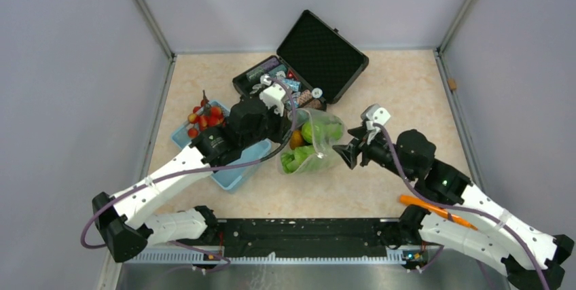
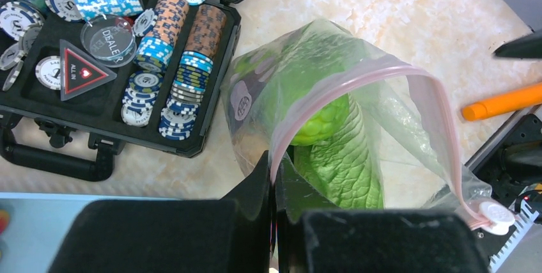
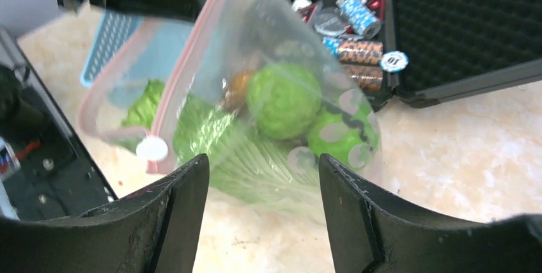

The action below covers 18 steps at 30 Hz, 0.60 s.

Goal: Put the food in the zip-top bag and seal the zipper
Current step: Adjust the zipper food storage bag at the center of the board.

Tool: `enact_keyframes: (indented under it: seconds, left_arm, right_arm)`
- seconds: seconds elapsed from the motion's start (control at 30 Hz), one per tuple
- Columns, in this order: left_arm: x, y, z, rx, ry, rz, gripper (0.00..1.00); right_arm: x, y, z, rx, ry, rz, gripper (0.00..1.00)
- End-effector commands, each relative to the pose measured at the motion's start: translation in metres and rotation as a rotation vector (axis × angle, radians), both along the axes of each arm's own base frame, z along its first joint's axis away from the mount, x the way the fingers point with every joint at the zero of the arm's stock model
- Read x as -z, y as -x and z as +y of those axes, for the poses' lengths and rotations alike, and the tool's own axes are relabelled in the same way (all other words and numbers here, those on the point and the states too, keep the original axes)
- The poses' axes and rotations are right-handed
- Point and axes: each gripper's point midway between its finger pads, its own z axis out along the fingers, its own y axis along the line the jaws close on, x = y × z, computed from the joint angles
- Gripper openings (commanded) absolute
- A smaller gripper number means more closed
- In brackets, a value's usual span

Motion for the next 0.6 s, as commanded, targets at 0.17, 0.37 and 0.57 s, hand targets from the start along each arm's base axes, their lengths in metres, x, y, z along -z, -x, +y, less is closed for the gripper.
enact_keyframes:
  seconds: [0.17, 0.37, 0.57]
  left_arm:
    - [-0.032, -0.01, -0.001, -0.028, 0.053, -0.048, 0.0]
    - [-0.033, -0.007, -0.003, -0.023, 0.076, -0.034, 0.0]
    - [-0.036, -0.005, -0.006, -0.014, 0.095, -0.024, 0.0]
  right_arm:
    - [0.01, 0.044, 0.036, -0.414, 0.024, -0.257, 0.6]
    - [0.017, 0.041, 0.042, -0.443, 0.051, -0.349, 0.6]
    - [0.019, 0.038, 0.051, -0.428, 0.107, -0.573, 0.62]
